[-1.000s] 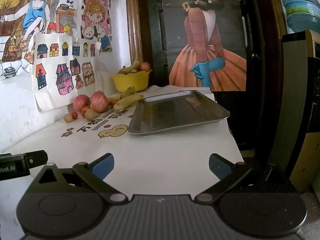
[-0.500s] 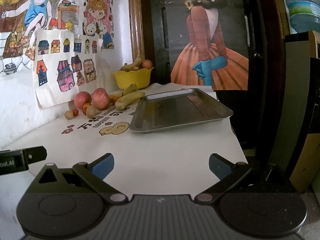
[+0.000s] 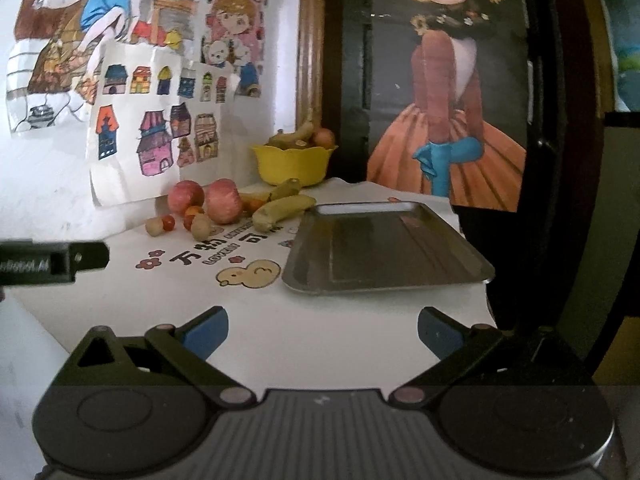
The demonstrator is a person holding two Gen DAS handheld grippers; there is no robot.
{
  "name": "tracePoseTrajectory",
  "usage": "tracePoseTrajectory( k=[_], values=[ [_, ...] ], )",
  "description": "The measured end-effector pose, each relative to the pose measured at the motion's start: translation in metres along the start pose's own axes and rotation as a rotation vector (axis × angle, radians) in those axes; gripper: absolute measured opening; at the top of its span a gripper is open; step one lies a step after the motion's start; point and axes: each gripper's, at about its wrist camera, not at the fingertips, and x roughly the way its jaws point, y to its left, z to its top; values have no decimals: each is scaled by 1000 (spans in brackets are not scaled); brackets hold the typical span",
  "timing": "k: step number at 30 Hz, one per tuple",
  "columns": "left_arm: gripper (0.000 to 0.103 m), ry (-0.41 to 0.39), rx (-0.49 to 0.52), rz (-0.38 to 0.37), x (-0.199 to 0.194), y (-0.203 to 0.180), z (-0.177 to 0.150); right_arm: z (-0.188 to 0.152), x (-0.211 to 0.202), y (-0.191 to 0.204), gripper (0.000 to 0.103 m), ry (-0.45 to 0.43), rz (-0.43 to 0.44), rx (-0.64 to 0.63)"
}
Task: Organize fruits
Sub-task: 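Grasp a small brown round fruit with the left tool while the right tool grasps another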
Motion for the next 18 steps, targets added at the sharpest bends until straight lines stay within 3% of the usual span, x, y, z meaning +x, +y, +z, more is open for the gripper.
tracePoseTrajectory(
  k=[11,18],
  values=[
    [102,73,15,43,39,12,25,22,23,5,103,1,37,-84],
    [102,86,57,42,67,13,37,39,45,-3,103,12,124,-89]
  ],
)
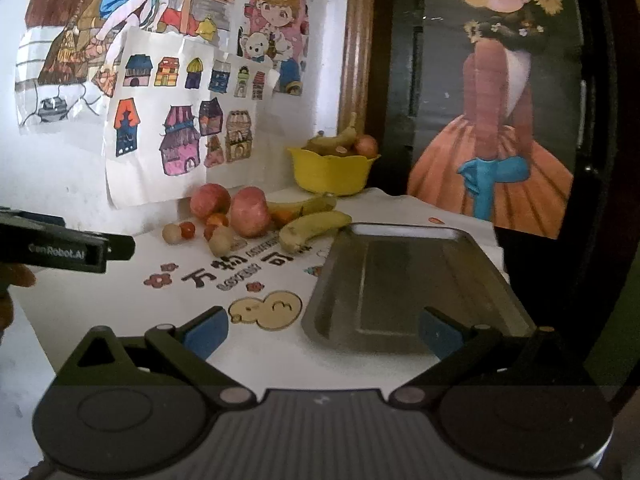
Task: Organize fruits
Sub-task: 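Grasp a small brown round fruit with the left tool while the right tool grasps another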
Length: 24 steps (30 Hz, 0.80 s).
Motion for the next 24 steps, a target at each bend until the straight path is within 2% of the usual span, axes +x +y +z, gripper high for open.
tracePoseTrajectory(
  k=[7,16,19,24],
  values=[
    [102,7,36,15,23,-5,9,17,26,-30,103,54,152,73],
    [102,41,41,5,51,-6,11,41,47,-36,103,16,175,-71],
    [102,45,31,-1,58,-2,11,41,59,-32,103,53,221,-111],
    [102,42,17,-36,67,8,8,33,79,-29,103,110,225,-106]
  ],
)
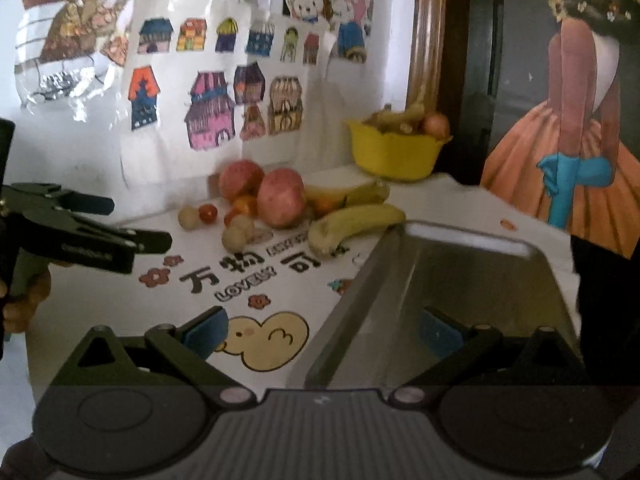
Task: Organize fruits
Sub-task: 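Grasp a small brown round fruit with the left tool while the right tool grasps another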
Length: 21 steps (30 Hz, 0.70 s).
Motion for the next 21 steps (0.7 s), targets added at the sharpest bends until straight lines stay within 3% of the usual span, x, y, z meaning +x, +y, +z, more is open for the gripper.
tracePoseTrajectory(
  k=[4,13,21],
  values=[
    [102,-5,-18,-28,7,7,1,0,8,-2,103,9,43,9],
    [100,2,-69,-13,30,23,14,27,36,6,102,10,119,-64],
    [86,30,-104,-25,45,31,21,46,81,26,89,46,204,-93]
  ],
)
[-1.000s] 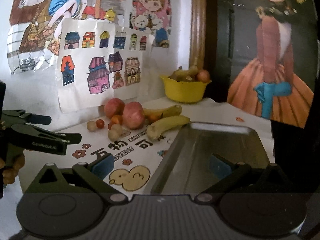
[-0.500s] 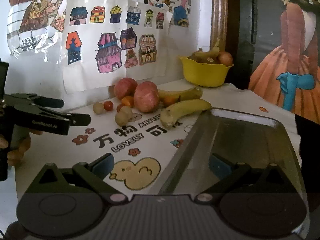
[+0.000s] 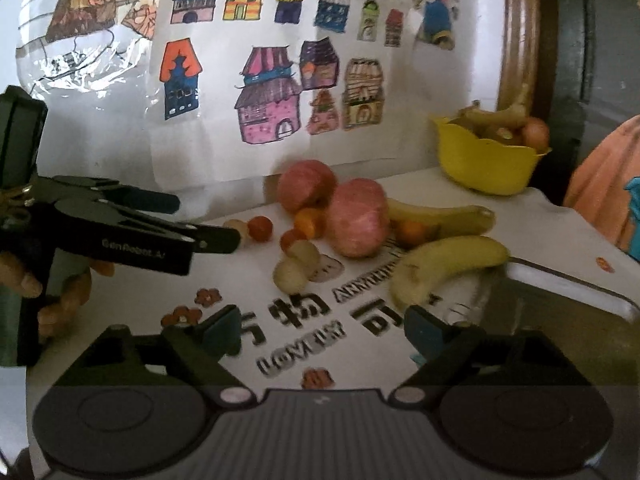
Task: Organize fruits
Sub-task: 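Grasp a small brown round fruit with the left tool while the right tool grasps another, then carry the brown fruit in the left tool over the metal tray while the right tool carries its own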
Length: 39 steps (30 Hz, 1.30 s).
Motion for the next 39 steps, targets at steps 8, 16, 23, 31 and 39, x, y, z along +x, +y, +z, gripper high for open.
tracePoseTrajectory(
  k=[8,16,23,31,39],
  values=[
    [68,29,-36,-20,13,5,5,10,41,3,70,33,28,45],
    [50,59,-54,-44,23,7,7,19,67,4,56,66,22,55],
    [39,94,-94,-60,32,13,8,23,78,10,50,61,16,76],
    [31,104,-113,-69,36,14,8,23,83,7,35,59,15,122],
    [30,104,-76,-75,20,7,2,20,73,8,33,52,34,157]
  ],
)
